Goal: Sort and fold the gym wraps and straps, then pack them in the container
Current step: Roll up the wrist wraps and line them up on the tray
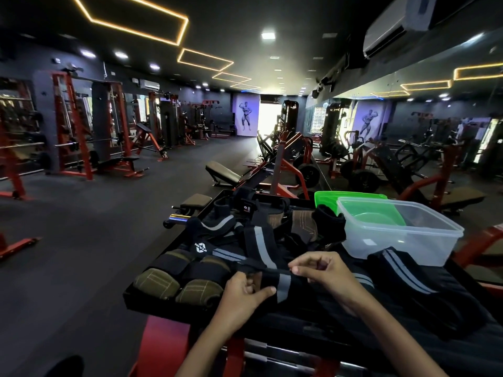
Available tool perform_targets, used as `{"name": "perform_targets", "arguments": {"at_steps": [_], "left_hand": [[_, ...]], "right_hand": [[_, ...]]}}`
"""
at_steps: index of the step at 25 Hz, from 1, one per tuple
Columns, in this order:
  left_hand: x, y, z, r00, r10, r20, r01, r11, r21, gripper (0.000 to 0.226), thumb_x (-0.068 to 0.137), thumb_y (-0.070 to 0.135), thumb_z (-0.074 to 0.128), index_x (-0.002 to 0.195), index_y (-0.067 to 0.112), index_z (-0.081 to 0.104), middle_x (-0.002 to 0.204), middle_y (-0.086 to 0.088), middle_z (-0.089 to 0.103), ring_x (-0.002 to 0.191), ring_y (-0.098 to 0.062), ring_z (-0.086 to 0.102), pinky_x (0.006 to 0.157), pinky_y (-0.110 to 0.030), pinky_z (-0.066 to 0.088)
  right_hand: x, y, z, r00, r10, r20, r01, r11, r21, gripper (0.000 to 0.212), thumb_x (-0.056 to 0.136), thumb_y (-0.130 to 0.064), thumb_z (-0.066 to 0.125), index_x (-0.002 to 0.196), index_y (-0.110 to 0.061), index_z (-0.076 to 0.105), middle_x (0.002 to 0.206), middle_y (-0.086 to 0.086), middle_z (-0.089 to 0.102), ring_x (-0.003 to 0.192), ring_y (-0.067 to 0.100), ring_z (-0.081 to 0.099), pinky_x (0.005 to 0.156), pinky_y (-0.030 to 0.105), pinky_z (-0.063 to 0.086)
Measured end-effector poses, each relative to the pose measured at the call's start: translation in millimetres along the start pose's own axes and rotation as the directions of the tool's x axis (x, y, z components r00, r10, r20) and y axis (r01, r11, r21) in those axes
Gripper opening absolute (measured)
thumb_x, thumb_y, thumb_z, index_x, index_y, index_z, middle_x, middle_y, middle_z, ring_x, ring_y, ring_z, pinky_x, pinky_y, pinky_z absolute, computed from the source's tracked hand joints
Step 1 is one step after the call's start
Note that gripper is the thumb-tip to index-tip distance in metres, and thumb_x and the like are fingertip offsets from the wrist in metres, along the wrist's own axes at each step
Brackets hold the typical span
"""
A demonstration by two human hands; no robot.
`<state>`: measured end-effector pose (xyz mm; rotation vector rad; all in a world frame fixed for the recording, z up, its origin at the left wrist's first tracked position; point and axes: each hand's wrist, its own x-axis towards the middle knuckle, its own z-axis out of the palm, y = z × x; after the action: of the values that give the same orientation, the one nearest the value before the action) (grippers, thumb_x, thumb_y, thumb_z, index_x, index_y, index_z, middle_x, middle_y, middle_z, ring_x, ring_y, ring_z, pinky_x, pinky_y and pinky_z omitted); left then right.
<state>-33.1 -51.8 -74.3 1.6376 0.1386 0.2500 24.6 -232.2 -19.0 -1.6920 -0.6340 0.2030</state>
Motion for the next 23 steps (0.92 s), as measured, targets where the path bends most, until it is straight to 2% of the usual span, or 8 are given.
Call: {"name": "perform_targets", "arguments": {"at_steps": [4, 7, 9, 11, 12, 14, 18, 23], "left_hand": [[-1, 5, 0, 0.999, 0.034, -0.018, -0.034, 0.999, -0.029, 0.026, 0.078, 0.002, 0.071, 0.086, 0.013, 0.049, 0.071, 0.002, 0.059, 0.059, 0.001, 0.058, 0.063, -0.015, 0.048], [-9, 7, 5, 0.924, 0.222, -0.31, -0.196, 0.974, 0.114, 0.041, 0.074, 0.005, 0.075, 0.086, 0.024, 0.041, 0.086, 0.002, 0.056, 0.073, -0.006, 0.057, 0.069, -0.011, 0.045], [-17, 11, 2, 0.724, 0.573, -0.384, -0.406, 0.805, 0.433, 0.035, 0.074, 0.017, 0.073, 0.091, 0.026, 0.044, 0.096, 0.008, 0.054, 0.09, -0.006, 0.052, 0.083, -0.01, 0.04], [-22, 11, 0, 0.624, 0.78, -0.053, -0.563, 0.496, 0.661, 0.023, 0.08, 0.027, 0.06, 0.101, 0.022, 0.054, 0.105, 0.01, 0.058, 0.103, -0.003, 0.048, 0.095, -0.014, 0.034], [-23, 9, 1, 0.624, 0.773, 0.116, -0.604, 0.383, 0.699, 0.023, 0.083, 0.028, 0.055, 0.104, 0.02, 0.059, 0.105, 0.009, 0.061, 0.105, -0.003, 0.049, 0.098, -0.018, 0.033], [-25, 3, 3, 0.679, 0.683, 0.27, -0.633, 0.357, 0.687, 0.03, 0.088, 0.029, 0.048, 0.107, 0.015, 0.066, 0.1, 0.005, 0.065, 0.099, -0.004, 0.051, 0.092, -0.021, 0.038], [-30, -4, 10, 0.772, 0.547, 0.324, -0.608, 0.486, 0.628, 0.05, 0.092, 0.039, 0.03, 0.115, 0.009, 0.063, 0.099, -0.003, 0.059, 0.094, -0.004, 0.046, 0.087, -0.016, 0.037], [-30, -10, 18, 0.831, 0.492, 0.262, -0.539, 0.59, 0.602, 0.044, 0.091, 0.035, 0.034, 0.096, 0.005, 0.065, 0.087, -0.007, 0.059, 0.083, -0.004, 0.047, 0.077, -0.012, 0.035]], "right_hand": [[-11, 3, 5, 0.999, -0.034, -0.039, 0.033, 0.999, -0.033, 0.023, 0.07, 0.001, 0.076, 0.088, -0.014, 0.075, 0.068, 0.001, 0.072, 0.061, 0.006, 0.063, 0.059, 0.014, 0.047], [-12, 15, 9, 0.988, -0.058, -0.146, 0.028, 0.979, -0.204, 0.026, 0.073, -0.004, 0.076, 0.081, -0.028, 0.073, 0.059, -0.003, 0.066, 0.051, 0.005, 0.056, 0.055, 0.014, 0.044], [-15, 22, 14, 0.987, -0.066, -0.143, 0.03, 0.97, -0.24, 0.027, 0.075, -0.007, 0.075, 0.079, -0.033, 0.072, 0.07, -0.006, 0.072, 0.059, 0.003, 0.06, 0.06, 0.014, 0.045], [-19, 25, 16, 0.991, -0.078, -0.11, 0.053, 0.975, -0.214, 0.027, 0.077, -0.006, 0.074, 0.079, -0.033, 0.071, 0.078, -0.008, 0.074, 0.069, -0.002, 0.064, 0.065, 0.012, 0.045], [-22, 25, 16, 0.992, -0.09, -0.084, 0.072, 0.978, -0.196, 0.028, 0.077, -0.005, 0.073, 0.08, -0.032, 0.072, 0.078, -0.01, 0.074, 0.072, -0.004, 0.065, 0.067, 0.011, 0.045], [-26, 24, 16, 0.993, -0.112, -0.03, 0.106, 0.981, -0.165, 0.026, 0.078, -0.002, 0.071, 0.081, -0.028, 0.073, 0.078, -0.011, 0.074, 0.076, -0.002, 0.067, 0.069, 0.01, 0.046], [-35, 27, 15, 0.994, -0.112, 0.011, 0.113, 0.981, -0.158, 0.023, 0.081, -0.002, 0.068, 0.085, -0.023, 0.073, 0.076, -0.015, 0.073, 0.078, -0.004, 0.066, 0.07, 0.008, 0.046], [-41, 41, 9, 0.957, -0.282, 0.066, 0.279, 0.836, -0.472, 0.018, 0.081, -0.017, 0.072, 0.096, -0.025, 0.074, 0.088, -0.016, 0.067, 0.087, -0.001, 0.062, 0.077, 0.012, 0.046]]}}
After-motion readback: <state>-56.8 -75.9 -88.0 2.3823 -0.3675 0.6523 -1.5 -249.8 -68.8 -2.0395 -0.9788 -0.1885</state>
